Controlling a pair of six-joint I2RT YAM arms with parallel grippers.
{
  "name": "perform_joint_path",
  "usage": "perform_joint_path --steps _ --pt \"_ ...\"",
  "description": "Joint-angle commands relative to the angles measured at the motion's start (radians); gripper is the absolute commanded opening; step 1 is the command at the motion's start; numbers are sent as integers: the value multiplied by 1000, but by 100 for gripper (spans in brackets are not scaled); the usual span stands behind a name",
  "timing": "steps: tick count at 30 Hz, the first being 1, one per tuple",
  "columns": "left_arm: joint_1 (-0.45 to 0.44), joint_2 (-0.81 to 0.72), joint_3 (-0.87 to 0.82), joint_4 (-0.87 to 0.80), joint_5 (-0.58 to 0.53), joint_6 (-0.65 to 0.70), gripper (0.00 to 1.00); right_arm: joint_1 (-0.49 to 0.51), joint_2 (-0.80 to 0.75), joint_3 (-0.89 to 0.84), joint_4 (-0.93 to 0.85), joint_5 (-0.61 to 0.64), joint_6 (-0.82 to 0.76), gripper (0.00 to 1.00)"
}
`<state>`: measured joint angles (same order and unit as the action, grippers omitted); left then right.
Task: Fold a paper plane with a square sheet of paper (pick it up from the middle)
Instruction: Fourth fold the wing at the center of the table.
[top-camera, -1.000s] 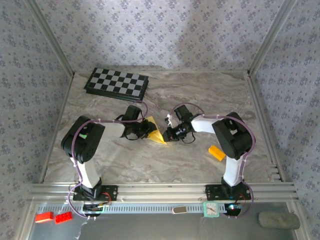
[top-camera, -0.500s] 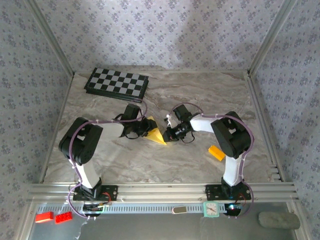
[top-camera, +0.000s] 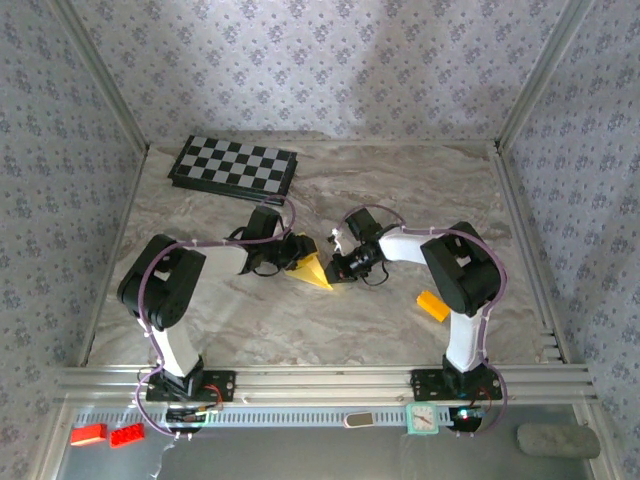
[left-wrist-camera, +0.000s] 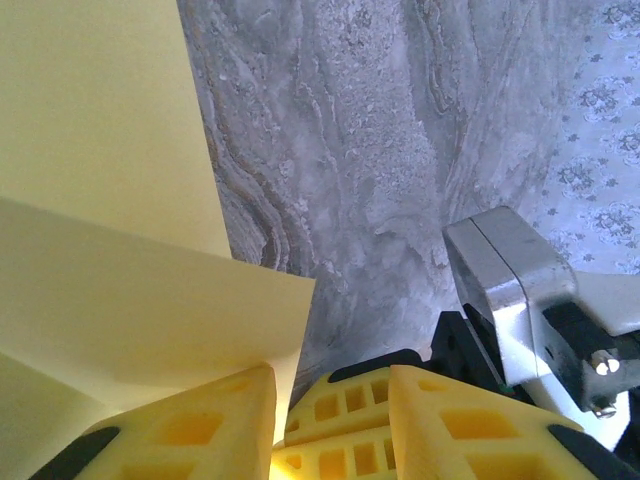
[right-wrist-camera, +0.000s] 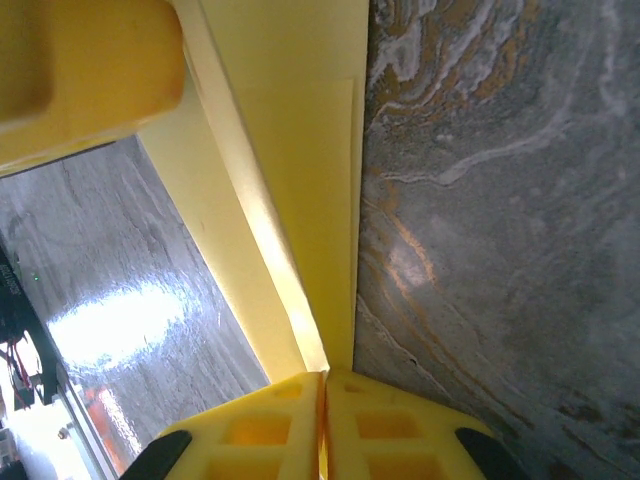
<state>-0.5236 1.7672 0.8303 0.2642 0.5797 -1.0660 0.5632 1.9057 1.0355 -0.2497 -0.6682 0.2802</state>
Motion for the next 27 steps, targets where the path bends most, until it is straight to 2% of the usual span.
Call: perform_joint_path --steps 1,14,21,27 --pt "5 -15 17 11 18 20 35 5 37 12 -41 51 -12 12" --pt "13 30 22 -62 -31 11 29 0 2 5 -42 25 -4 17" --pt "12 38 38 -61 -20 12 29 -6 -67 -7 -12 -5 22 30" --pt "11 44 41 -60 -15 15 29 -13 -160 -48 39 49 78 37"
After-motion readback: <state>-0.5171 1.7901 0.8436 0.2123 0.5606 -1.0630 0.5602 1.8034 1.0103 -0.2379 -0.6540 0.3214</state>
